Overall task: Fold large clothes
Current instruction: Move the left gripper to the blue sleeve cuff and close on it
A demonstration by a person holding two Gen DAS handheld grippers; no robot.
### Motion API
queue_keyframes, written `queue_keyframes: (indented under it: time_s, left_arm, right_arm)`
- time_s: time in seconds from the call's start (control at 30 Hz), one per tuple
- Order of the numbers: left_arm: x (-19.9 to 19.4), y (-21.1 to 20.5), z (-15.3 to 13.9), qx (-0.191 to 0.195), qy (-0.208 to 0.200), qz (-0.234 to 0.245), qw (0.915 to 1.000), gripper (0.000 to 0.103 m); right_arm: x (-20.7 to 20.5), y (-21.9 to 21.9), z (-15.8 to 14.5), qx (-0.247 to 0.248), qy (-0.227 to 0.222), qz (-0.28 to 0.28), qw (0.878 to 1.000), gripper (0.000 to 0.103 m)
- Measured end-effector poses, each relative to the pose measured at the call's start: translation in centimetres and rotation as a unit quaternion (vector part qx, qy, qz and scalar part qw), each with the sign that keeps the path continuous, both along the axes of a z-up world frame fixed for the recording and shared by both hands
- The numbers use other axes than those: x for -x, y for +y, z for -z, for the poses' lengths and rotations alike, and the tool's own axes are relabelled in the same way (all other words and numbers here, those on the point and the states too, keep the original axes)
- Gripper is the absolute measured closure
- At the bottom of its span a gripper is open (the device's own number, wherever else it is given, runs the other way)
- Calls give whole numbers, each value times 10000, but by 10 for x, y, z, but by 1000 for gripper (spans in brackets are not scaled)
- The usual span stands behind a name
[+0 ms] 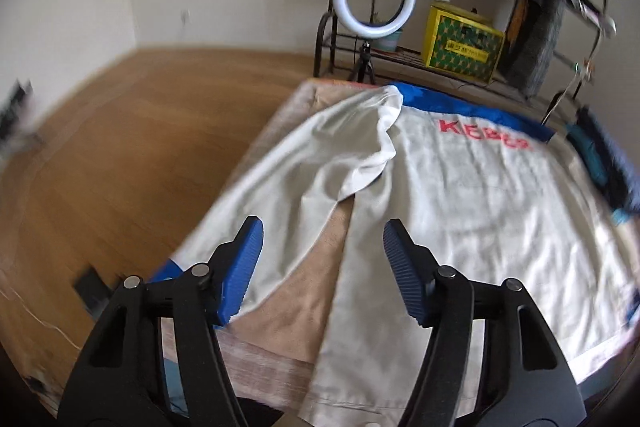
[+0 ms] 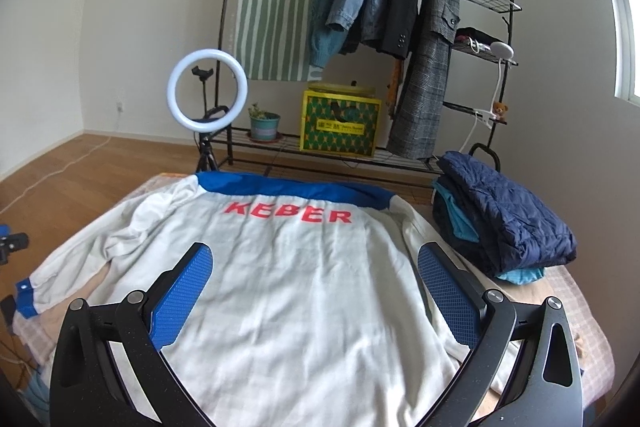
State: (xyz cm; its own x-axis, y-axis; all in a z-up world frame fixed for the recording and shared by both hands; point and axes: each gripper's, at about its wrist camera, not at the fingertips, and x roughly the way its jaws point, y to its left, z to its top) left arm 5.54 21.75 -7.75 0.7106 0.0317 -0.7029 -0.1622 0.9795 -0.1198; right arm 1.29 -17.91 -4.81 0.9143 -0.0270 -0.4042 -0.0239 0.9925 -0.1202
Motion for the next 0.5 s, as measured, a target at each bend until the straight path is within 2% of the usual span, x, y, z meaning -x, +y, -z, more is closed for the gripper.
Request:
queue_keyframes:
  time_s: [0.23, 0.4, 0.5]
  left_arm:
    - [-27, 62, 6, 294, 122, -282, 9991, 38]
    - [-48, 115, 33, 583, 448, -563, 9957, 38]
    - [-59, 139, 56, 768, 709, -616, 9926, 38]
  right_arm:
    - [-8, 12, 4, -4, 226, -352, 9991, 1]
    - [-28, 15, 15, -430, 874, -678, 9929, 1]
    - [-36, 20, 20, -673, 1112, -905, 9874, 1]
